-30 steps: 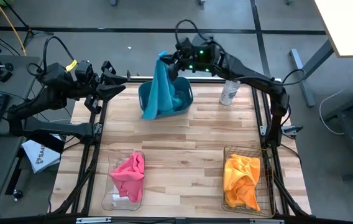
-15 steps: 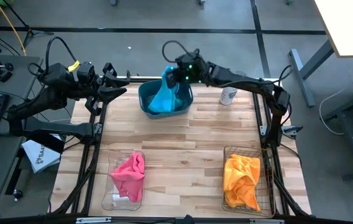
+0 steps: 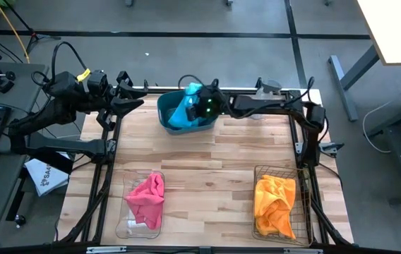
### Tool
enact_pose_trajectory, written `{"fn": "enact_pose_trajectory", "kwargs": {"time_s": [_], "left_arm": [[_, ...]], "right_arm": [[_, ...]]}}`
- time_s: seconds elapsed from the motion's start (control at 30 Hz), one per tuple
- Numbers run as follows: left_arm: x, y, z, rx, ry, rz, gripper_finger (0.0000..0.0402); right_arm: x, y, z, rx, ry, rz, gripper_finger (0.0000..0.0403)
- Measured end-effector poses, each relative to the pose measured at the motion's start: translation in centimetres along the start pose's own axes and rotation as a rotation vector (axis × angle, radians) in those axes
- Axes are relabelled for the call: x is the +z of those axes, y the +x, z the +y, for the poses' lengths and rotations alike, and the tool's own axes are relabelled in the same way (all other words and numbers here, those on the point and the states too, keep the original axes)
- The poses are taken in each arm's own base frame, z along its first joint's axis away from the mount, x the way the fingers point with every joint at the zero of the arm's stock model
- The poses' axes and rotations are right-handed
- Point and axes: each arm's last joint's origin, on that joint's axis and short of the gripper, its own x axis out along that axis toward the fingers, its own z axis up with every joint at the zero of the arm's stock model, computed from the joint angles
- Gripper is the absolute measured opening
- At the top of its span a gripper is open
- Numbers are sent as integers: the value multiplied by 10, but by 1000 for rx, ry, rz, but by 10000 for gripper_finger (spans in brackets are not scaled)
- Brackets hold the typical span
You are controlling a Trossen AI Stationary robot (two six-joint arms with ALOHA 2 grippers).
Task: Sort microfiber towel by color & place in baskets
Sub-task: Put the blue microfiber towel into the blue bin
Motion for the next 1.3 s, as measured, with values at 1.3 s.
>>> {"fn": "enact_pose_trajectory", "kwargs": {"time_s": [1.3], "left_arm": [[-1, 3, 1, 5, -25, 4, 125]], "right_arm": [[-11, 90, -8, -161, 68, 241, 0]]}}
